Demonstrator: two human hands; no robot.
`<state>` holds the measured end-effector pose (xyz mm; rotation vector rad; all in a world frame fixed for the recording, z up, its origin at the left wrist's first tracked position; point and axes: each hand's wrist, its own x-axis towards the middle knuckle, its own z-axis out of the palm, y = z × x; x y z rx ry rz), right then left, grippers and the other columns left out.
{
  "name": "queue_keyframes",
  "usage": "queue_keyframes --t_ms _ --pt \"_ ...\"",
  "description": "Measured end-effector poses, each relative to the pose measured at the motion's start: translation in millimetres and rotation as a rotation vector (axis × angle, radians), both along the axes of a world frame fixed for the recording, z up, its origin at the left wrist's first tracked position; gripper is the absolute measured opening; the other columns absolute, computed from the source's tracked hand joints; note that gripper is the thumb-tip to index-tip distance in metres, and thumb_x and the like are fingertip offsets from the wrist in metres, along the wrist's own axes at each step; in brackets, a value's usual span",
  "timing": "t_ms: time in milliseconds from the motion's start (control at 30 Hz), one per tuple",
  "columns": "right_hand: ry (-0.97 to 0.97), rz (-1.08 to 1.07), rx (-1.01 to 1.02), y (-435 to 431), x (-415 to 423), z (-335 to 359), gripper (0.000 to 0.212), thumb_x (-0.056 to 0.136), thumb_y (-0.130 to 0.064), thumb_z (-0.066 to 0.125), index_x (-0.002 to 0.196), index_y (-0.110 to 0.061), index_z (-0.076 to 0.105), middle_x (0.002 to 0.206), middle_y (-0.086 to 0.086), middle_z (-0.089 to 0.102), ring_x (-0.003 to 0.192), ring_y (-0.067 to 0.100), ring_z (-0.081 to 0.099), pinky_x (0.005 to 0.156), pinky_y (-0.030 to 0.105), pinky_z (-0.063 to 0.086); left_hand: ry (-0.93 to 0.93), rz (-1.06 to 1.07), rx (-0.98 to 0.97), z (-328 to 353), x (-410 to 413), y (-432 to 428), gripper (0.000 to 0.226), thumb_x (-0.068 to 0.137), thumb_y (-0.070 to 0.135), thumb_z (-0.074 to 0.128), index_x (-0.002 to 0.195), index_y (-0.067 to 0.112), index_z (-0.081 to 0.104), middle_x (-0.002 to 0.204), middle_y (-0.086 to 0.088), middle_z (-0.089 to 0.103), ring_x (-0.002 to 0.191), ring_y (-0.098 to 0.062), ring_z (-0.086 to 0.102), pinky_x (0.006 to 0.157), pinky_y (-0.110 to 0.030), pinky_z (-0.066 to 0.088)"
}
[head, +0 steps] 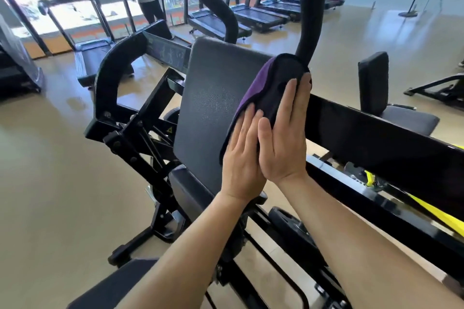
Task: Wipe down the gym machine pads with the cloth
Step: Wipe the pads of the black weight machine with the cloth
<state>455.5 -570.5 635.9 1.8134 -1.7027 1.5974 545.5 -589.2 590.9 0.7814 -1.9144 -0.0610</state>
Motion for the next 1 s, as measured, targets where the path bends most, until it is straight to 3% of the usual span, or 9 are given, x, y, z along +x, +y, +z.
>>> queue_keyframes --t_ms 133,200,333,500,767,900,1000 --pt "0.11 -0.012 0.059 7 -5 -3 0.075 0.106 -0.037 0.031 0.157 0.008 0.002 0.166 0.033 -0.003 0.158 0.04 -0.001 0.127 0.054 0.014 -0.173 -0.003 -0.012 21 2 -20 0.056 0.105 0.025 0.042 0.155 0.004 0.026 0.161 -0.015 0.031 0.153 -0.035 0.022 0.12 -0.055 0.027" --pt "0.074 -0.03 0.043 0 -9 13 0.074 0.105 -0.037 0.031 0.158 0.007 0.003 0.166 0.032 0.001 0.157 0.04 0.003 0.127 0.053 0.015 -0.206 -0.012 0.0 51 -2 -36 0.057 0.105 0.033 0.031 0.155 0.008 0.025 0.161 -0.017 0.033 0.152 -0.039 0.022 0.122 -0.055 0.024" --pt "-0.023 -0.046 -0.03 -15 -15 35 0.07 0.104 -0.032 0.032 0.157 0.008 0.012 0.167 0.029 0.011 0.157 0.037 0.012 0.125 0.053 0.019 -0.245 -0.009 -0.005 87 -14 -50 0.061 0.102 0.037 0.028 0.157 0.011 0.022 0.163 -0.013 0.028 0.153 -0.035 0.017 0.125 -0.051 0.017" --pt "0.016 -0.053 -0.052 1 18 -30 0.078 0.097 -0.031 0.04 0.152 0.017 0.014 0.16 0.041 0.009 0.153 0.05 0.012 0.121 0.062 0.022 -0.289 0.008 0.002 18 20 -35 0.056 0.104 0.033 0.027 0.157 0.017 0.016 0.162 -0.013 0.03 0.152 -0.034 0.021 0.125 -0.046 0.016" --pt "-0.227 -0.075 0.188 41 76 -128 0.086 0.095 -0.032 0.043 0.158 0.003 -0.003 0.167 0.029 0.005 0.157 0.038 0.011 0.122 0.057 0.026 -0.437 0.008 0.003 -80 72 -9 0.056 0.101 0.035 0.033 0.153 0.017 0.023 0.154 -0.019 0.04 0.145 -0.037 0.022 0.121 -0.046 0.012" --pt "-0.376 -0.048 0.323 68 105 -150 0.092 0.09 -0.031 0.048 0.158 0.006 -0.002 0.168 0.023 0.007 0.158 0.031 0.012 0.123 0.054 0.023 -0.42 0.004 0.001 -116 95 10 0.048 0.101 0.038 0.037 0.143 0.015 0.036 0.146 -0.013 0.043 0.139 -0.037 0.031 0.117 -0.048 0.024" --pt "-0.474 -0.058 0.356 76 116 -149 0.088 0.086 -0.029 0.051 0.157 0.004 0.013 0.162 0.021 0.026 0.151 0.034 0.029 0.119 0.053 0.031 -0.33 0.02 -0.024 -125 107 18 0.042 0.102 0.039 0.047 0.135 0.014 0.045 0.139 -0.014 0.05 0.133 -0.038 0.044 0.116 -0.047 0.035"
